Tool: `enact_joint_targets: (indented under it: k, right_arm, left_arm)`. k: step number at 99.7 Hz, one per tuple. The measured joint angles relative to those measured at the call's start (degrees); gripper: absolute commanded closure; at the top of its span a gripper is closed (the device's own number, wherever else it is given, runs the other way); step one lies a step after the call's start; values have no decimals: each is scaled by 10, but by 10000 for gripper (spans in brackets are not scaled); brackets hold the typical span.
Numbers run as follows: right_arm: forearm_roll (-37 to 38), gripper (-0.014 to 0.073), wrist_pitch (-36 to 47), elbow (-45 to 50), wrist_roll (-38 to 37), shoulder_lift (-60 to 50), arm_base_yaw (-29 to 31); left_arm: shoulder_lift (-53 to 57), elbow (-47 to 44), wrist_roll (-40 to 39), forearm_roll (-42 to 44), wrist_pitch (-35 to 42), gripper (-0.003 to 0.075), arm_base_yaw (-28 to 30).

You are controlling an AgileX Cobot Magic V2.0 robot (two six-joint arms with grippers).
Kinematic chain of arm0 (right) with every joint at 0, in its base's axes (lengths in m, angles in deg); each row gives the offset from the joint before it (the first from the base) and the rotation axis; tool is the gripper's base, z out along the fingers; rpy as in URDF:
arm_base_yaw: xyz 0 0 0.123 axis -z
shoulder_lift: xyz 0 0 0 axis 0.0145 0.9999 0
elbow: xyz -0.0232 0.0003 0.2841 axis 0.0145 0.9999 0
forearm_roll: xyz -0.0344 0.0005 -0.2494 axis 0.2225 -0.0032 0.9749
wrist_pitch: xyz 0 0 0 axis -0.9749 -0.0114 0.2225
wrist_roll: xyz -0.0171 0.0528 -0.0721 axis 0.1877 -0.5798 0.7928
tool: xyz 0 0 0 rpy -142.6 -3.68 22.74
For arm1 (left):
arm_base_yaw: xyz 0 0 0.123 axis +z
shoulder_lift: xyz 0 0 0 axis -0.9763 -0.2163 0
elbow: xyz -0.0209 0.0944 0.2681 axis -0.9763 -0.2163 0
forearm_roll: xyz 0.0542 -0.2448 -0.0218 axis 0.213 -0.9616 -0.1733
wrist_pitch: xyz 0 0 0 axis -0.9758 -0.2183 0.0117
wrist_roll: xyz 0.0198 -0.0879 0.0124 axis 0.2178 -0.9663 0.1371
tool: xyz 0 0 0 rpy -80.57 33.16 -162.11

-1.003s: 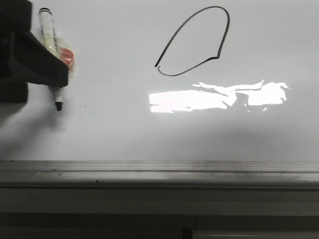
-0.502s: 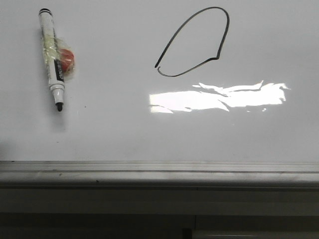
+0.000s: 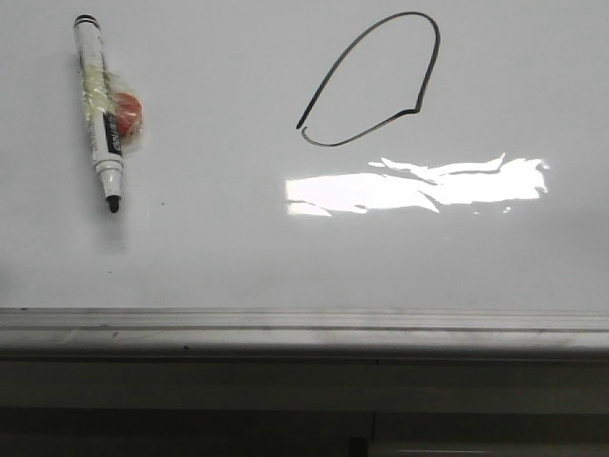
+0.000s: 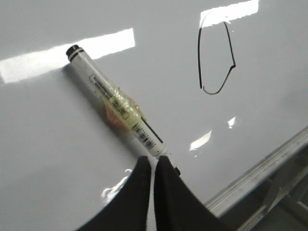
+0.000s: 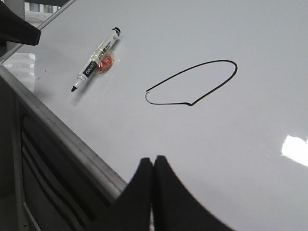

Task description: Write number 0 on whiteboard

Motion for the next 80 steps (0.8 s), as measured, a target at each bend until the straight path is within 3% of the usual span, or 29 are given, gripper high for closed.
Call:
enact_joint_targets:
  k: [32, 52, 80]
  right_arm:
    - [-2, 662, 1, 0, -1, 0, 0]
    - [-2, 662, 1, 0, -1, 0, 0]
    - [-2, 662, 2, 1, -1, 0, 0]
  left_arm:
    - [0, 0, 5, 2, 130, 740, 0]
    - [0, 0, 6, 2, 123, 740, 1]
    - [69, 0, 7, 2, 27, 740, 15]
